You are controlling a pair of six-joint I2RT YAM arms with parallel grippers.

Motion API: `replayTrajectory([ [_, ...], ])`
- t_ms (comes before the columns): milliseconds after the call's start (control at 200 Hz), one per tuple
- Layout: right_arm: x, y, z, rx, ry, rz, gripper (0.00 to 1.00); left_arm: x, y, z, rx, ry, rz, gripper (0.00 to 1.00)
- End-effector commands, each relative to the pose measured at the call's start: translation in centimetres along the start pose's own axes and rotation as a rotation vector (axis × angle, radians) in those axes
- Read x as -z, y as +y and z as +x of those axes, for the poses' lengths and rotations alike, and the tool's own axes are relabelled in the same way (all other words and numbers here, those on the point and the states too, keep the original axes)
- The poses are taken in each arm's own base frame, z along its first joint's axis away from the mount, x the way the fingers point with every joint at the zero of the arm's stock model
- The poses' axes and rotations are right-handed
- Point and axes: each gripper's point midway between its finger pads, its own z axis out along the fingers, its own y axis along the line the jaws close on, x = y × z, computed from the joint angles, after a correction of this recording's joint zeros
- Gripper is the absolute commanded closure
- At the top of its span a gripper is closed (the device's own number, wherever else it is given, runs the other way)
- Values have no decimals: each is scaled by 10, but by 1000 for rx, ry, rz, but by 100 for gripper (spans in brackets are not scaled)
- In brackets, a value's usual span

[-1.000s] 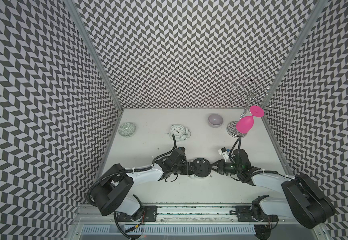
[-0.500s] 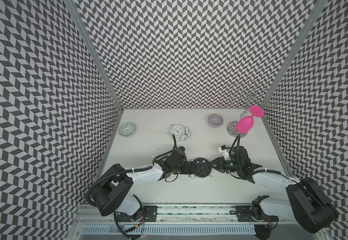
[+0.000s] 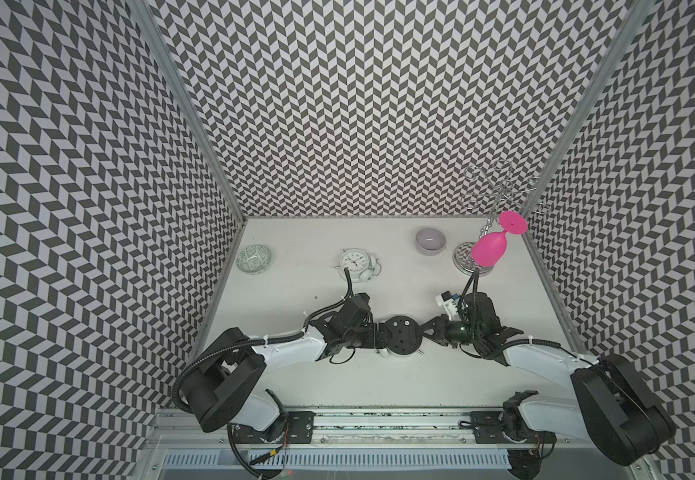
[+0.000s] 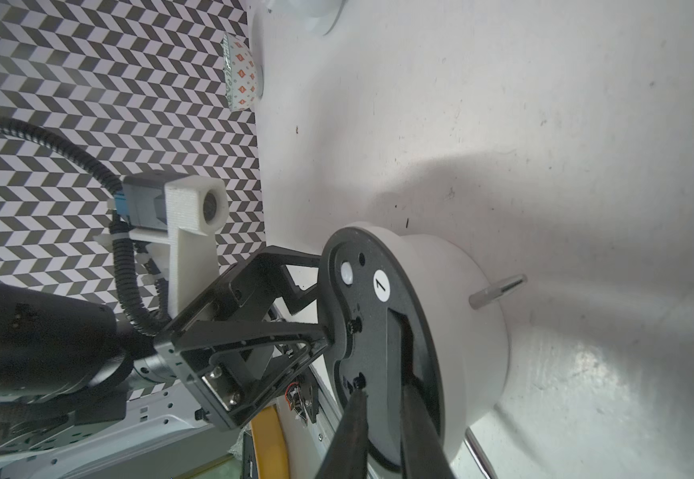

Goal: Insert the battery into the alarm
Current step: Install the cover on the alarm.

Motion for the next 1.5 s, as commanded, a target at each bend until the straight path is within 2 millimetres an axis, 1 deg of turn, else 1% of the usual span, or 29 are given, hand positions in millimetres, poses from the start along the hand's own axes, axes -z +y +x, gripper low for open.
replayTrajectory([
  [0,-3,6,1,25,9,-33,86,2,3,-1,-2,-3,-24,11],
  [190,-5,6,3,25,19,-34,85,2,4,0,-2,-2,-26,11],
  [320,-2,9,-1,41,3,-22,77,2,4,0,-4,-3,-26,11],
  [436,0,10,-4,50,-11,-4,73,2,3,0,-5,-2,-24,11],
  [616,4,13,-6,62,-27,3,69,3,3,0,-5,-4,-22,11],
  [791,12,18,-16,91,-87,29,64,2,3,0,-5,-5,-19,11],
  [851,15,15,-21,97,-117,66,61,2,3,1,-6,-4,-17,11],
  [901,17,11,-24,104,-134,99,55,3,2,0,-7,-6,-14,11],
  [1001,12,1,-20,104,-104,122,44,3,2,-1,-10,-7,-13,11],
  [1112,3,-7,-13,99,-51,132,39,2,3,1,-7,-3,-14,11],
  [1257,-10,-7,-6,118,4,131,39,2,3,2,-7,-1,-14,11],
  [1347,-15,-8,-5,120,14,133,43,2,4,2,-5,-1,-15,11],
  [1492,-19,-14,-4,105,21,144,53,2,4,3,-6,0,-13,11],
])
